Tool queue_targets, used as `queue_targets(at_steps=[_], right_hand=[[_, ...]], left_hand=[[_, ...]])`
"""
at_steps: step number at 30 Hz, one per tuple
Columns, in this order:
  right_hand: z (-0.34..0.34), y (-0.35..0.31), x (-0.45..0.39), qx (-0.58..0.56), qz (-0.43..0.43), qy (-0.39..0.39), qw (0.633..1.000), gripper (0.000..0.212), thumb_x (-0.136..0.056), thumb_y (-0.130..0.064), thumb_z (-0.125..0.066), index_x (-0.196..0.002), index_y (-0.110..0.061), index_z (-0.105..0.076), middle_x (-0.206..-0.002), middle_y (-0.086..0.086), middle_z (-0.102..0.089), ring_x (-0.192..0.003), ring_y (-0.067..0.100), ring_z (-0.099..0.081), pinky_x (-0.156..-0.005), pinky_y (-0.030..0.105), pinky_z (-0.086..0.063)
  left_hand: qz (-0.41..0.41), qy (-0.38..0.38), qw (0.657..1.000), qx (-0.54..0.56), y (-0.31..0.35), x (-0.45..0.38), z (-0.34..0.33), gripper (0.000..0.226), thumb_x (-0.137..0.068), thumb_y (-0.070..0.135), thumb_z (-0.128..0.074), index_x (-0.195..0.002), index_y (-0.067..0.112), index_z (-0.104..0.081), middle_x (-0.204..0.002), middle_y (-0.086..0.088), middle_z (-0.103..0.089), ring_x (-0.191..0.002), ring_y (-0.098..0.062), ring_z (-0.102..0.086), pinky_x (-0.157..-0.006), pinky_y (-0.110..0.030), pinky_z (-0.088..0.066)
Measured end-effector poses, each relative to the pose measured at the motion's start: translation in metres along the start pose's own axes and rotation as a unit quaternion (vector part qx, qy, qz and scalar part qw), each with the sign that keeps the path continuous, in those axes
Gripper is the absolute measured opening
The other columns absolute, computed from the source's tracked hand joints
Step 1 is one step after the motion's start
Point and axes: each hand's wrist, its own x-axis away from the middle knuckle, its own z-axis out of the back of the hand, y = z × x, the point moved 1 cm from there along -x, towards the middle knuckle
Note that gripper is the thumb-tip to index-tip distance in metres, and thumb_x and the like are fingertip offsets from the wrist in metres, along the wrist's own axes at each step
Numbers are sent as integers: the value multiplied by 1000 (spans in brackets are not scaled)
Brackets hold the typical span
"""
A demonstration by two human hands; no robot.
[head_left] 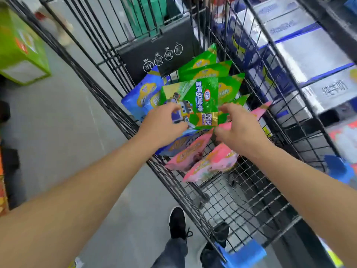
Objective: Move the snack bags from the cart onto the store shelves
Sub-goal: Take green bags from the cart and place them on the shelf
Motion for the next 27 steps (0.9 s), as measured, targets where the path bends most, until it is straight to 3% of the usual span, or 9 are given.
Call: queue_targets(at_steps=[8,13,15,17,19,20,22,24,27], right_hand=[[-23,0,-81,-69,-100,-7,993,76,-83,-24,-72,-147,-9,-33,-142,12,-48,-124,28,-51,-99,36,-42],[-35,8,-122,-112,-196,-40,973,66,-85,-21,-70,-138,-7,-33,-108,9,-48,-97,26,-50,-82,37,-44],[-43,12,-133,-134,-227,-74,962,52,-85,-22,-72,-125,-4,-44,-99,10,-53,-94,28,-53,-81,37,-48],[-50,17,-137,-159,-216,-89,959,34,-81,-20,-76,-106,-5,-60,-95,13,-65,-89,30,-62,-79,40,-55],[-53,18,-136,-135,-163,-83,974,14,-81,-20,-75,-87,-10,-65,-90,14,-68,-81,28,-62,-66,37,-54],[-52,17,-135,-102,-123,-75,984,15,-83,-20,-72,-76,-11,-62,-80,12,-64,-76,27,-58,-57,32,-44],[-47,14,-128,-44,-50,-43,997,35,-86,-17,-67,-59,-10,-45,-60,9,-47,-66,27,-46,-51,38,-22],[-40,13,-122,-24,-10,1,1000,45,-85,-15,-65,-55,-11,-33,-53,6,-34,-61,28,-37,-48,38,-17],[-34,13,-119,8,8,37,999,43,-85,-17,-62,-56,-8,-32,-52,6,-35,-58,31,-40,-49,37,-15]], left_hand=[[39,-14,999,19,-6,-38,-10,56,-88,36,-63,-140,21,-47,-138,-2,-56,-124,-23,-52,-97,-34,-46],[66,-14,997,27,-5,-53,-16,58,-88,36,-63,-140,19,-47,-128,-7,-61,-119,-25,-54,-97,-41,-48],[80,-13,996,36,-6,-58,-19,59,-87,36,-64,-140,18,-46,-128,-8,-60,-119,-26,-54,-97,-42,-48],[85,-9,996,35,-4,-61,-22,61,-86,35,-66,-141,16,-45,-134,-8,-57,-123,-27,-52,-100,-42,-46],[87,4,996,32,-3,-64,-24,66,-84,33,-68,-142,16,-43,-139,-6,-53,-127,-26,-50,-101,-39,-44],[88,14,995,34,-2,-66,-25,67,-82,32,-69,-142,17,-42,-139,-6,-53,-126,-26,-49,-100,-38,-44],[87,37,994,45,-1,-67,-26,68,-78,31,-70,-139,18,-43,-134,-5,-53,-124,-26,-49,-97,-35,-44],[84,47,994,56,0,-67,-24,71,-76,31,-71,-140,19,-41,-136,-5,-49,-128,-25,-46,-98,-35,-41],[80,49,994,53,4,-63,-20,76,-80,29,-71,-145,17,-36,-145,-5,-42,-134,-24,-39,-101,-32,-35]])
